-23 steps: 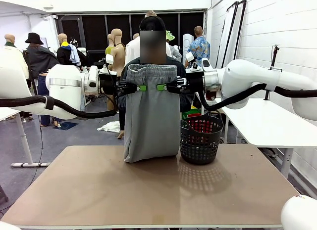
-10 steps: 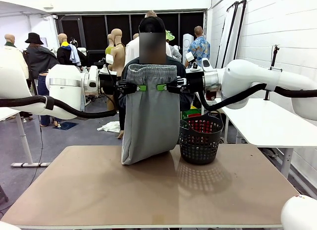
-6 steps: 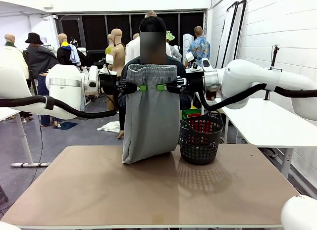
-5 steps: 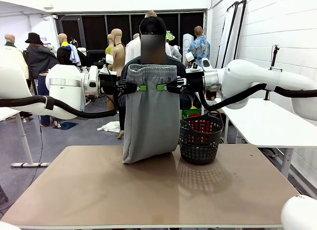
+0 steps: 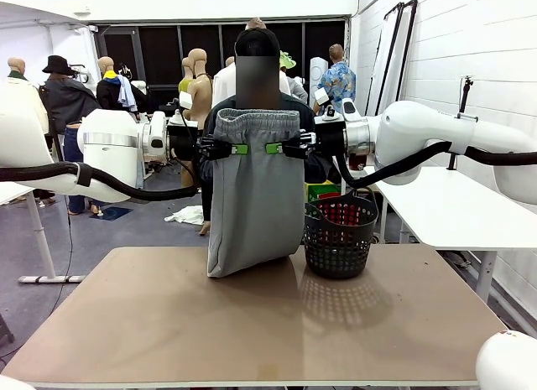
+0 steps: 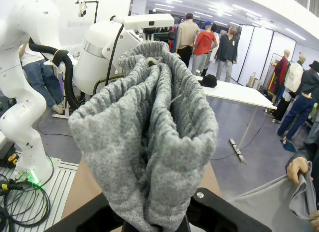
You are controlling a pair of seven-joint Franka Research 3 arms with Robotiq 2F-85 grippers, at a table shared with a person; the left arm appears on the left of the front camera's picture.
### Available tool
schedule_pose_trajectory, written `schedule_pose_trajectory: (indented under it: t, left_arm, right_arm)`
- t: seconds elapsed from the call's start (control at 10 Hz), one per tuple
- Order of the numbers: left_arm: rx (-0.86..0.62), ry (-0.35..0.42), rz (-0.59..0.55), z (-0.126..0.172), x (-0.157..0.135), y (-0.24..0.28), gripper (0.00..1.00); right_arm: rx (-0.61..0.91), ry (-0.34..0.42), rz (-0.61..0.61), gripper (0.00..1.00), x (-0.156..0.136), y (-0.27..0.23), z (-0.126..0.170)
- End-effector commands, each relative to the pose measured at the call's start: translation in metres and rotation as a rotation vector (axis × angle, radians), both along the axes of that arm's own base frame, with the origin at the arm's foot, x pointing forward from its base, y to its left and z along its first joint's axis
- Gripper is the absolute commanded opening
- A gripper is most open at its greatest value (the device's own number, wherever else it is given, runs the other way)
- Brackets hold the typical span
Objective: Fold the training pants.
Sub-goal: Release the ends of the Training pants and then grab the overlapped ends.
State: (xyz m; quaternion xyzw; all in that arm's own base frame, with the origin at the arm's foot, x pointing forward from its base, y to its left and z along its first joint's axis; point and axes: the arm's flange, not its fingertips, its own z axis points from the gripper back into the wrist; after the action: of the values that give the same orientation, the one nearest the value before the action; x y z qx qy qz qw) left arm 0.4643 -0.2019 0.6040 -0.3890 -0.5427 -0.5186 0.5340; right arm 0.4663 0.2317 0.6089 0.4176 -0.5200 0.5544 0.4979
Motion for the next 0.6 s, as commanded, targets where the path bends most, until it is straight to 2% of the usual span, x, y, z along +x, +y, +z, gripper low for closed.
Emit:
schedule_pose_trajectory:
  t: [0.0, 0.5]
  left_arm:
    - [0.002, -0.004, 0.008, 0.0032, -0.0034, -0.0001, 0.00]
    - [0.002, -0.004, 0.008, 0.0032, -0.0034, -0.0001, 0.00]
  right_arm:
    - [-0.001, -0.014, -0.001, 0.00, -0.0025, 0.0019, 0.0017]
    - [-0.001, -0.014, -0.001, 0.00, -0.0025, 0.0019, 0.0017]
